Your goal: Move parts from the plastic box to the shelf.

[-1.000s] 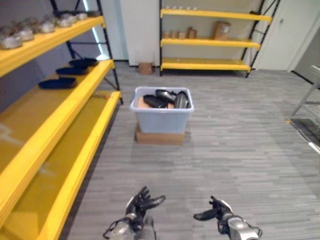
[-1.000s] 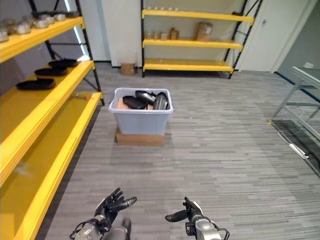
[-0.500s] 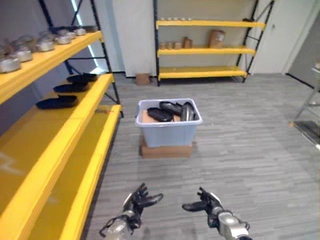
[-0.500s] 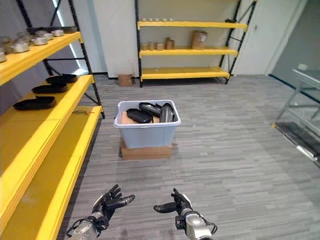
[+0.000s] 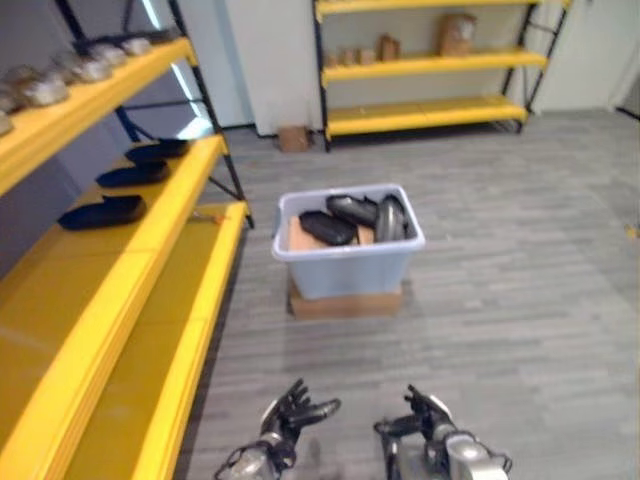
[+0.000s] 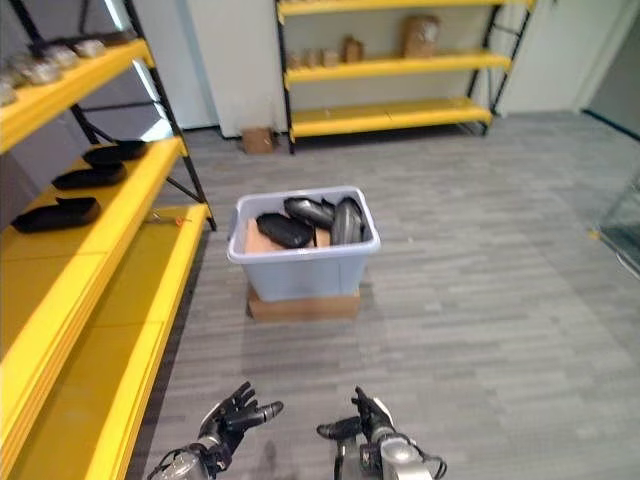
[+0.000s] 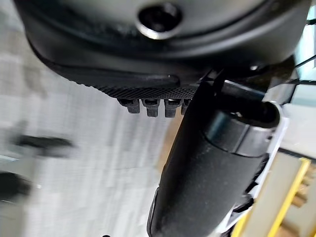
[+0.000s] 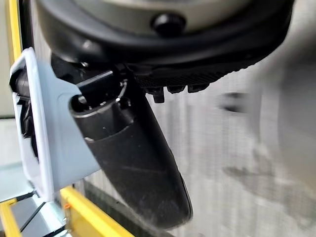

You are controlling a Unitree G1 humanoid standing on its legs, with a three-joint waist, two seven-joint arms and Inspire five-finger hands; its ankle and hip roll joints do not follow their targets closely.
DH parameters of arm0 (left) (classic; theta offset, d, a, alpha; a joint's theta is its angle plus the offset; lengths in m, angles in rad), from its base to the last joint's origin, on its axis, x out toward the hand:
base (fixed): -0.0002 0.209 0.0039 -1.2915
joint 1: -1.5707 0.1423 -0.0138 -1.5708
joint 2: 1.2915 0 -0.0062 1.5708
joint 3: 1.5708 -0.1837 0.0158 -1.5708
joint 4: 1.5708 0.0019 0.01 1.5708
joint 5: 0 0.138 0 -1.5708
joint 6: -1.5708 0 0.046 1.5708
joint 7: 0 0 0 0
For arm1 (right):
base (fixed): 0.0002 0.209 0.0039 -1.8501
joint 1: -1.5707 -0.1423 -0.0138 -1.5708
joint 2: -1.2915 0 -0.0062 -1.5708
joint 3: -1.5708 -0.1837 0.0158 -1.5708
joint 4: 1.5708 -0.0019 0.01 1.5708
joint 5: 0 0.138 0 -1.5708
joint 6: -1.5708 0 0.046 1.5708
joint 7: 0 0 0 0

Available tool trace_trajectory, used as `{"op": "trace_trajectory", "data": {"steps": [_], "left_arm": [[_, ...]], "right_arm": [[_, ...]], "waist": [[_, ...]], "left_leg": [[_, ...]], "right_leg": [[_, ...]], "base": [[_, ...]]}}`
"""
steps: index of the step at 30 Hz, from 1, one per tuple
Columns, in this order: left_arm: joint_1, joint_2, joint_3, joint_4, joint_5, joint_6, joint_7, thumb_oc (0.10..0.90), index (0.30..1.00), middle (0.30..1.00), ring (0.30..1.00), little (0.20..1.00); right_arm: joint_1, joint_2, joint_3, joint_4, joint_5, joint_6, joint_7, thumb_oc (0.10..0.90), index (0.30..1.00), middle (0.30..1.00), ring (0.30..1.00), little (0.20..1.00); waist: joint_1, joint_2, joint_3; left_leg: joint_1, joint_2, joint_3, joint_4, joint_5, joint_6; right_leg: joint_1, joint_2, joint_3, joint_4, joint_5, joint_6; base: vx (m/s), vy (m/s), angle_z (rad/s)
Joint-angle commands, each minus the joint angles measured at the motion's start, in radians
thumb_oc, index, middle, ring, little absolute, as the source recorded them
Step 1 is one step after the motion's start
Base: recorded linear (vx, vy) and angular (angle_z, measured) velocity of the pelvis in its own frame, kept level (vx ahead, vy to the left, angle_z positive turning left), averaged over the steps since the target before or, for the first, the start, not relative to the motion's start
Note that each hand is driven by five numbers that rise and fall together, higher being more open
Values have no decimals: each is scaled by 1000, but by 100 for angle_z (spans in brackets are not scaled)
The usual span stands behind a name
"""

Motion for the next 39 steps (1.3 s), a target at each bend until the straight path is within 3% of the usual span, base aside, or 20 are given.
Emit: {"op": "trace_trajectory", "data": {"steps": [1, 3, 4, 5, 6, 7, 9, 11, 13, 14, 16, 17, 22, 27, 30, 31, 32, 33, 36, 39], "left_arm": [[-72, -4, -15, -132, 10, -78, -34, 900, 1000, 1000, 1000, 1000], [-79, 0, -22, -148, 4, -71, -30, 900, 1000, 1000, 1000, 1000], [-82, -1, -24, -151, 1, -72, -30, 900, 1000, 1000, 1000, 1000], [-84, 0, -25, -151, 1, -72, -30, 900, 1000, 1000, 1000, 1000], [-86, 2, -29, -155, 0, -70, -29, 900, 1000, 1000, 1000, 1000], [-83, 7, -35, -153, -4, -73, -33, 900, 1000, 1000, 1000, 1000], [-79, 8, -40, -157, -6, -71, -35, 900, 1000, 1000, 1000, 1000], [-68, 20, -42, -160, -10, -69, -37, 900, 1000, 1000, 1000, 1000], [-54, 30, -38, -170, -12, -74, -39, 900, 1000, 1000, 1000, 1000], [-46, 35, -30, -177, -17, -76, -38, 900, 1000, 1000, 1000, 1000], [-26, 34, -12, -186, -24, -74, -41, 900, 1000, 1000, 1000, 1000], [-30, 38, -9, -176, -16, -73, -42, 900, 1000, 1000, 1000, 1000], [-49, 39, -17, -174, -8, -72, -52, 900, 1000, 1000, 1000, 1000], [-61, 49, -27, -183, -7, -66, -53, 900, 1000, 1000, 1000, 1000], [-64, 49, -22, -176, -5, -65, -50, 900, 1000, 1000, 1000, 1000], [-64, 49, -22, -176, -5, -65, -50, 900, 1000, 1000, 1000, 1000], [-66, 49, -27, -174, -5, -64, -46, 900, 1000, 1000, 1000, 1000], [-65, 51, -33, -173, -4, -65, -44, 900, 1000, 1000, 1000, 1000], [-69, 47, -38, -166, 1, -68, -43, 900, 1000, 1000, 1000, 1000], [-75, 42, -38, -155, -2, -72, -33, 900, 1000, 1000, 1000, 1000]], "right_arm": [[-95, -24, -16, -83, -13, -75, -1, 900, 1000, 1000, 1000, 1000], [-98, -39, -2, -89, -15, -69, -5, 900, 1000, 1000, 1000, 1000], [-101, -45, 1, -91, -14, -68, -7, 900, 1000, 1000, 1000, 1000], [-102, -45, 0, -92, -14, -68, -7, 900, 1000, 1000, 1000, 1000], [-102, -47, 2, -90, -13, -68, -9, 900, 1000, 1000, 1000, 1000], [-108, -51, -3, -81, -12, -70, -17, 900, 1000, 1000, 1000, 1000], [-112, -54, -7, -76, -12, -69, -22, 900, 1000, 1000, 1000, 1000], [-110, -53, -13, -71, -9, -72, -28, 900, 1000, 1000, 1000, 1000], [-99, -44, -24, -63, -2, -79, -28, 900, 1000, 1000, 1000, 1000], [-97, -40, -26, -63, 2, -81, -26, 900, 1000, 1000, 1000, 1000], [-84, -22, -39, -56, 10, -83, -13, 900, 1000, 1000, 1000, 1000], [-87, -17, -35, -47, 9, -82, -11, 900, 1000, 1000, 1000, 1000], [-80, -2, -52, -57, 13, -78, -2, 900, 1000, 1000, 1000, 1000], [-73, 8, -63, -82, 15, -71, -1, 900, 1000, 1000, 1000, 1000], [-75, 4, -64, -90, 14, -73, -1, 900, 1000, 1000, 1000, 1000], [-75, 4, -64, -90, 14, -73, -1, 900, 1000, 1000, 1000, 1000], [-77, 2, -55, -107, 14, -72, 4, 900, 1000, 1000, 1000, 1000], [-79, 3, -48, -114, 15, -71, 8, 900, 1000, 1000, 1000, 1000], [-78, 5, -39, -119, 16, -68, 9, 900, 1000, 1000, 1000, 1000], [-86, 5, -25, -118, 21, -65, 10, 900, 1000, 1000, 1000, 1000]], "waist": [[-11, -45, -18], [41, -135, 23], [63, -163, 49], [61, -155, 51], [83, -173, 81], [103, -186, 107], [116, -179, 119], [136, -174, 117], [164, -164, 102], [176, -161, 93], [182, -152, 57], [184, -138, 31], [159, -124, -59], [138, -93, -71], [120, -46, -46], [121, -46, -45], [97, -8, 6], [85, 11, 36], [68, 22, 83], [51, 19, 119]], "left_leg": [[-67, 66, 9, 65, 360, -37], [-252, 40, 13, 545, 313, -54], [-310, 24, 25, 670, 300, -57], [-317, 32, 20, 686, 292, -57], [-383, 22, 39, 797, 278, -63], [-467, 41, 72, 778, 282, -61], [-499, 42, 78, 729, 282, -62], [-510, 47, 88, 526, 296, -55], [-530, 86, 82, 119, 320, -43], [-536, 97, 74, 6, 315, -41], [-495, 111, 59, -8, 325, -54], [-481, 89, 23, 2, 352, -64], [-470, 67, 54, 2, 367, -73], [-428, 42, 55, 5, 364, -69], [-348, 37, 38, -45, 368, -58], [-346, 36, 39, -46, 369, -58], [-254, 39, 33, -95, 374, -50], [-217, 43, 31, -114, 376, -47], [-156, 25, 31, -146, 384, -49], [-115, 7, 33, -165, 388, -53]], "right_leg": [[2, -42, 15, -2, 54, 75], [143, -55, 38, -3, 50, 57], [182, -68, 40, -7, 57, 53], [181, -60, 36, -5, 57, 53], [220, -65, 34, -3, 65, 49], [285, -62, 29, -25, 63, 41], [328, -49, 31, -49, 65, 39], [385, -34, 42, -87, 68, 42], [447, -28, 70, -119, 59, 53], [465, -34, 82, -129, 53, 55], [464, -51, 95, -113, 60, 61], [461, -61, 110, -105, 54, 58], [425, -107, 106, -98, 56, 62], [396, -128, 120, -44, 51, 68], [317, -90, 122, 150, 41, 61], [316, -91, 123, 154, 38, 61], [230, -58, 105, 332, 18, 44], [186, -46, 82, 407, 5, 35], [119, -27, 62, 443, -18, 32], [72, -39, -1, 335, -24, 29]], "base": [[349, -262, 0], [387, -466, 20], [177, -329, 7], [83, -194, -13], [163, -184, -28], [268, -204, -21], [216, -60, 1], [270, 22, 4], [440, 140, -47], [344, 139, -49], [377, 265, -24], [492, 370, -50], [286, 239, -49], [221, 223, 6], [180, 234, 19], [99, 250, 13], [85, 245, 5], [85, 244, -8], [136, 161, -5], [85, 26, -6]]}}
